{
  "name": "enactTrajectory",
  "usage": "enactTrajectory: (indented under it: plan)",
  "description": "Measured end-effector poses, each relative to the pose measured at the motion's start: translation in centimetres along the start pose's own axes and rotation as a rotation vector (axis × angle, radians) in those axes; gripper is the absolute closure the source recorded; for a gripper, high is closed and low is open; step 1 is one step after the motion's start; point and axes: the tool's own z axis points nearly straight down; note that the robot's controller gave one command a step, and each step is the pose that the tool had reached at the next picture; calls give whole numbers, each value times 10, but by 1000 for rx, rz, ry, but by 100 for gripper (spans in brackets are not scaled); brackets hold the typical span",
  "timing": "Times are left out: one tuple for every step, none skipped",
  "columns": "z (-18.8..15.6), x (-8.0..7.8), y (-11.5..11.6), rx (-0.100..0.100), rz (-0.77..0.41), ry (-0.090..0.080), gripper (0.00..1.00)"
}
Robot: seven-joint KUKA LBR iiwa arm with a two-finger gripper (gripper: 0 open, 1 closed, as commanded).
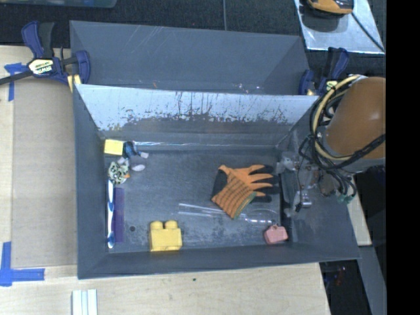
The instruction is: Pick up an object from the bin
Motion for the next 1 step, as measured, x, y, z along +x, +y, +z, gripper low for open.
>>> enactTrajectory:
  plan:
    - [69, -83, 44, 2, -127, -8, 0]
